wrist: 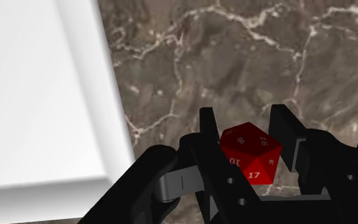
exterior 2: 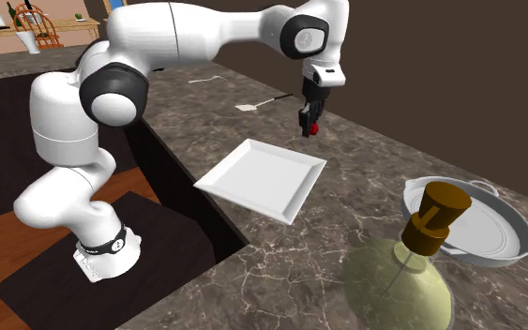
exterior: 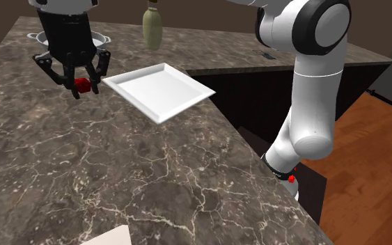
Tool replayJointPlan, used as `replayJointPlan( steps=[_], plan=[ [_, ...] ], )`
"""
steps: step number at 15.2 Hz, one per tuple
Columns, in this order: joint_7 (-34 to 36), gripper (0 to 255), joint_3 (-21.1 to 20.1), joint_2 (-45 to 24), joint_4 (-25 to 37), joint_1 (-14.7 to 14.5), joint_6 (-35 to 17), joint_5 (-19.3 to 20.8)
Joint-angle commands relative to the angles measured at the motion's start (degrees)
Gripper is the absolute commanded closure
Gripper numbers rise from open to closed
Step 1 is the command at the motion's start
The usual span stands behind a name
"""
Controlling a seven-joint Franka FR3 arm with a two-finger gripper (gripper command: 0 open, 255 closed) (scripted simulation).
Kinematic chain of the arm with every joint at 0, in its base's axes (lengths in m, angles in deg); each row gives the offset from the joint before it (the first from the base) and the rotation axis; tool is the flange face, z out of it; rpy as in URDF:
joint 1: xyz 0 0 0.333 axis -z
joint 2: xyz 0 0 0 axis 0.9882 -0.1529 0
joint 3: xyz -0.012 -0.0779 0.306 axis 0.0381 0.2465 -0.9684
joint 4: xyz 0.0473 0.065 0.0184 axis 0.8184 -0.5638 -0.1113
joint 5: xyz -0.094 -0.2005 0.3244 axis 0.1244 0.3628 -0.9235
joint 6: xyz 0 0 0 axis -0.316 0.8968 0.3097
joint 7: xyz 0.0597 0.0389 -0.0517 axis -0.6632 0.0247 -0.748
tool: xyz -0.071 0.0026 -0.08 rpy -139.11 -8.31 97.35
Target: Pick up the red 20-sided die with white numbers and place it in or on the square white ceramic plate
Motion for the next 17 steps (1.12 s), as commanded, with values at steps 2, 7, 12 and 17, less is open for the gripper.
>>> replayJointPlan(
  steps=[2, 7, 12, 17],
  plan=[
    [-0.05, 255, 0.01, -0.54, 3.27, -0.55, 2.75, 0.26],
    [0.13, 255, 0.12, -2.27, 9.92, -2.17, 7.69, 1.14],
    [-1.9, 255, -0.31, 3.02, 4.06, 1.68, 6.75, -1.42],
    [-9.15, 255, 0.59, 16.38, -12.5, 10.25, 1.92, -8.55]
  ],
)
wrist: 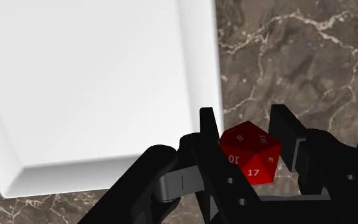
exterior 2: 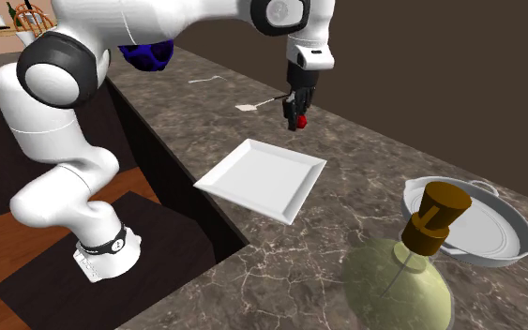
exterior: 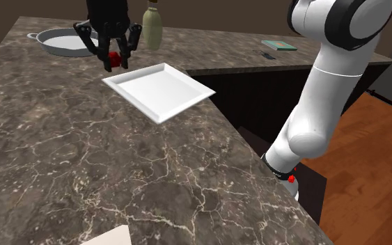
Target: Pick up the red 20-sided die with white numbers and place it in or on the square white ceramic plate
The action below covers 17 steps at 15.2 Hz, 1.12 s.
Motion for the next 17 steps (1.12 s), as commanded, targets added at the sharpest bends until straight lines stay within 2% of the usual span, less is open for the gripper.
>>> replayJointPlan(
  steps=[1, 5, 9, 17],
  plan=[
    [-3.3, 255, 0.78, 5.43, -6.22, 2.91, -1.49, -2.93],
    [-10.08, 255, 3.74, 14.24, -15.42, 6.54, -2.84, -7.23],
    [-16.86, 255, 7.67, 21.89, -23.07, 8.79, -3.14, -10.0],
    [-17.35, 255, 7.55, 22.57, -29.9, 8.52, -9.32, -10.39]
  ],
)
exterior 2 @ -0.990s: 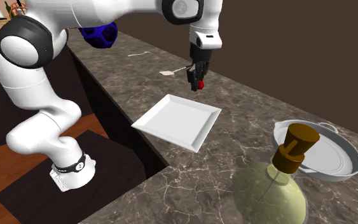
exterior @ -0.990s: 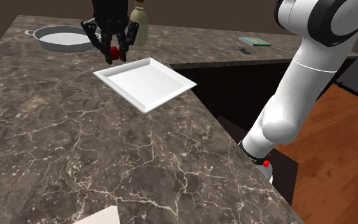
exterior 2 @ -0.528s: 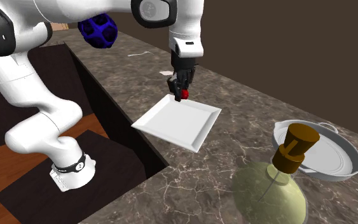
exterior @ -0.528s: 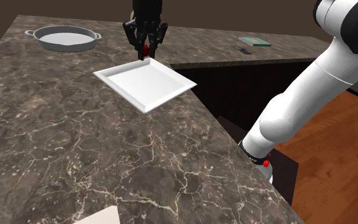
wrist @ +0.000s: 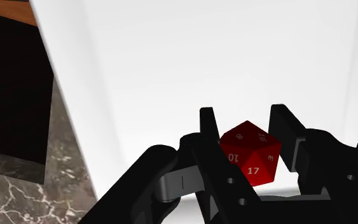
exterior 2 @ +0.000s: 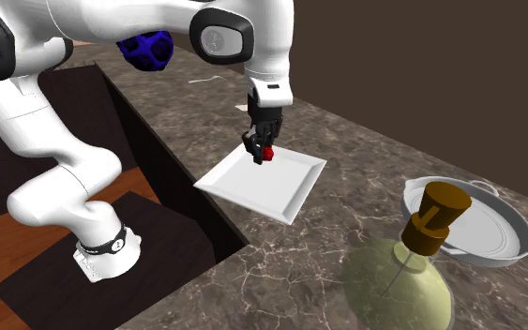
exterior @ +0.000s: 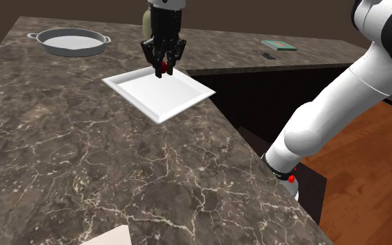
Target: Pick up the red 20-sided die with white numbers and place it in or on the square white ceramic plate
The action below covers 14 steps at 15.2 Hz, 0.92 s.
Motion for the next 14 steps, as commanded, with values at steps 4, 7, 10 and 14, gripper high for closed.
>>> replayJointPlan(
  steps=[4, 7, 10, 14],
  plan=[
    [-0.23, 255, -0.18, -0.01, -3.87, -0.1, -3.9, -0.12],
    [-0.27, 255, -0.24, -0.05, -4.83, -0.13, -4.9, -0.14],
    [-0.27, 255, -0.25, -0.06, -4.83, -0.13, -4.9, -0.14],
    [-0.27, 0, -0.25, -0.06, -4.83, -0.13, -4.89, -0.14]
  ],
)
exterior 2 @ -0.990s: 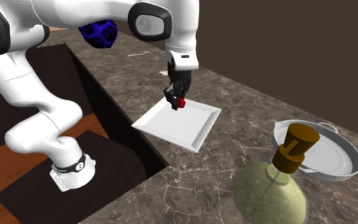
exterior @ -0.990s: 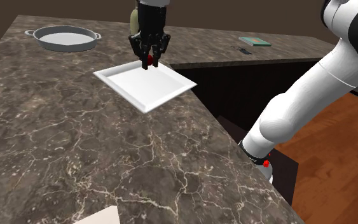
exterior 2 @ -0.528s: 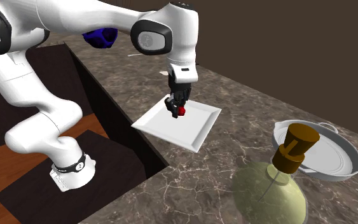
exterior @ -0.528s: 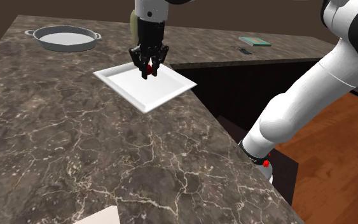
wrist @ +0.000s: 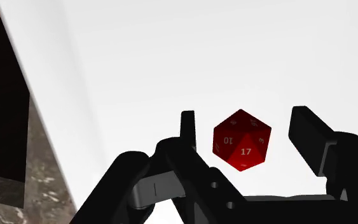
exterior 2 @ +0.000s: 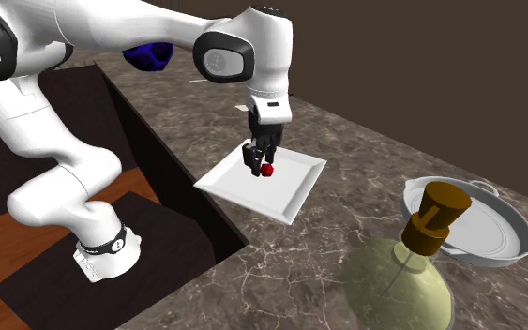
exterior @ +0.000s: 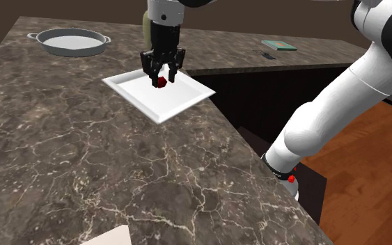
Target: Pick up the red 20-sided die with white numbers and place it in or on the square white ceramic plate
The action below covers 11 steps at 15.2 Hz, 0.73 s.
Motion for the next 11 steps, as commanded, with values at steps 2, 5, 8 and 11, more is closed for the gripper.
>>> replayJointPlan(
  steps=[2, 5, 8, 11],
  plan=[
    [0.0, 0, 0.0, 0.0, 0.0, 0.0, 0.0, 0.0],
    [0.0, 0, 0.0, 0.0, 0.0, 0.0, 0.0, 0.0],
    [0.23, 0, 0.33, -0.38, 6.1, 0.26, 5.75, 0.36],
    [0.33, 0, 0.39, -0.6, 7.83, 0.33, 7.27, 0.49]
  ],
)
